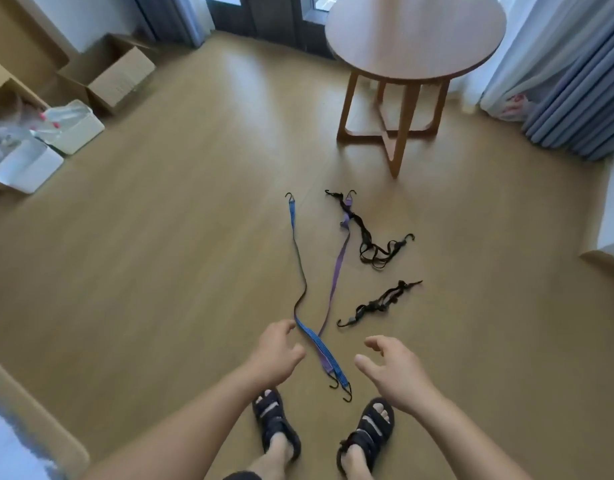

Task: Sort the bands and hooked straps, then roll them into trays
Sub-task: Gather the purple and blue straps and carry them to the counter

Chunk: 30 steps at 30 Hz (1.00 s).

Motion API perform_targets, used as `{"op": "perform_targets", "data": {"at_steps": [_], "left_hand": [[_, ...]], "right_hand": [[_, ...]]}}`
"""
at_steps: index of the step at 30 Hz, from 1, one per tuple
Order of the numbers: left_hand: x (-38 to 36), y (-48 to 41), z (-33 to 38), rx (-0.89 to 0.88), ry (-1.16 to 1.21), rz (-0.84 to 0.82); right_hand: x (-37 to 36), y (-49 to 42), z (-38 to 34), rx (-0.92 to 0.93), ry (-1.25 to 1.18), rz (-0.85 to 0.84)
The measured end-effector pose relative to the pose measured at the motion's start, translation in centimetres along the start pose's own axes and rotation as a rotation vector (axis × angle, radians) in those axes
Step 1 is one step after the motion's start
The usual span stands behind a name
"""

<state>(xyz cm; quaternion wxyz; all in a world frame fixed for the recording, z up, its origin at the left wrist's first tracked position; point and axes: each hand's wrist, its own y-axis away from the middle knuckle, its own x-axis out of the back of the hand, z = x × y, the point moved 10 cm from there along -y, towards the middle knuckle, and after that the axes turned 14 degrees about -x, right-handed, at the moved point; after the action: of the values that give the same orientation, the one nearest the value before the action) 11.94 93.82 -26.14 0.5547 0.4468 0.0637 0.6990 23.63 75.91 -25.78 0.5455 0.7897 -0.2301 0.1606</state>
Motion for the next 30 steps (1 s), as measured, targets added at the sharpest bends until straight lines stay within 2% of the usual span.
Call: {"op": "perform_targets", "data": {"at_steps": [7,14,18,21,25,30], "left_hand": [[-8.1,-14.4,-15.3,0.158,-0.004,-0.175],[-14.9,-29.6,-27.7,0.158,0.059,-0.093],[-19.2,-33.5,-33.6,0.180,0.127,-0.040],[-21.7,-34.3,-37.1,0.189,0.127,-0.056],[-22.0,-33.3,-38.9,0.222,0.121,-0.066],[-16.7,-31.0,-33.3,0.174,0.105,-0.038]], "right_hand": [[-12.1,-20.9,1.0,-0.144,0.001,-0.097],[-26.7,-42.0,5.3,-0.291,0.071,-0.075],[-34.6,-49.6,9.4,-0.405,0.120,-0.044],[-38.9,-52.7,11.0,-0.417,0.153,-0.008],[-39.9,-53.3,10.7,-0.346,0.094,-0.043],[-30.3,-47.8,7.5,-0.237,-0.356,-0.061]]}}
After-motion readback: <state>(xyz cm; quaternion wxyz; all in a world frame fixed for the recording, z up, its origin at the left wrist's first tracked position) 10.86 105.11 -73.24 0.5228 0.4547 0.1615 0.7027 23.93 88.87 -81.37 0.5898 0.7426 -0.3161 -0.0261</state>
